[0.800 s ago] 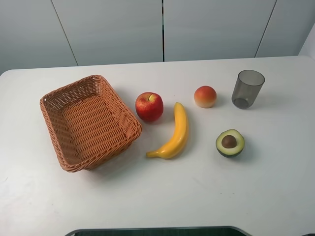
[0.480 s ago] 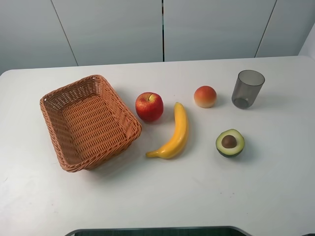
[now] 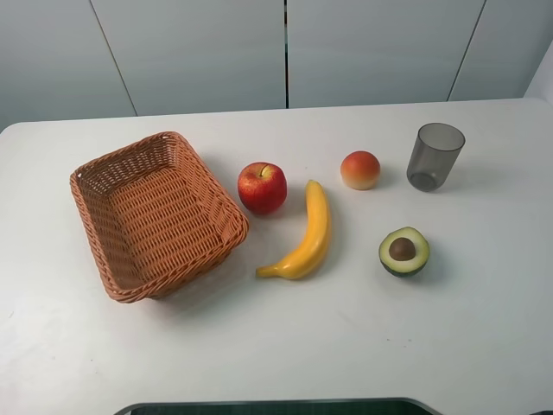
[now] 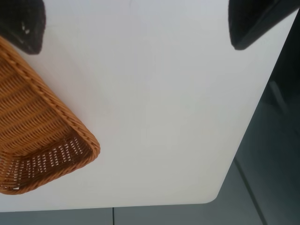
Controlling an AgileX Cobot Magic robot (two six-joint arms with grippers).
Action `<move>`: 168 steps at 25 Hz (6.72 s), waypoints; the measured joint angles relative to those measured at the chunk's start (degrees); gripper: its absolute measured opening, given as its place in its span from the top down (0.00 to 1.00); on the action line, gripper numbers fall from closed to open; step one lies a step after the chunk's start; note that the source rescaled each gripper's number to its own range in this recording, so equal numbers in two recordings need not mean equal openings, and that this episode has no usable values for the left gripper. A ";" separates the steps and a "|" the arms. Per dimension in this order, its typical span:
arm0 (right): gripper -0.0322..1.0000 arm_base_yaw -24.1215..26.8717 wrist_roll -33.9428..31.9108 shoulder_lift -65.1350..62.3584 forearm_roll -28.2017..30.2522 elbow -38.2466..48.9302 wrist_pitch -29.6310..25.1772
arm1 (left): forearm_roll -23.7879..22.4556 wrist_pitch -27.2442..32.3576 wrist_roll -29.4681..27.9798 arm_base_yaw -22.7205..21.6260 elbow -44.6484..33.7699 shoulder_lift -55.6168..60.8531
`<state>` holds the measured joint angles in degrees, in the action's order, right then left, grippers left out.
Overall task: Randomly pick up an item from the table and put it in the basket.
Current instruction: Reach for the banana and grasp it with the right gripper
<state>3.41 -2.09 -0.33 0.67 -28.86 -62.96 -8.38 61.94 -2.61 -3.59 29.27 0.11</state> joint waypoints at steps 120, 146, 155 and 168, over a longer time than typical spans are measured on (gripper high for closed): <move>0.00 -36.48 -21.38 105.75 -8.91 -28.54 30.66 | 0.00 0.00 0.00 0.00 0.00 0.00; 0.00 -36.94 -34.92 118.79 1.90 -35.85 30.44 | 0.00 0.00 0.00 0.00 0.00 0.00; 0.08 -37.93 -35.01 119.21 2.97 -36.08 31.08 | 0.00 0.00 0.00 0.00 0.00 0.00; 0.94 -38.07 -35.10 119.48 2.48 -36.08 31.56 | 0.00 0.00 -0.10 0.00 0.00 0.00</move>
<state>-34.66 -37.20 119.15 3.15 -64.94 -31.41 -8.38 61.94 -2.71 -3.59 29.27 0.11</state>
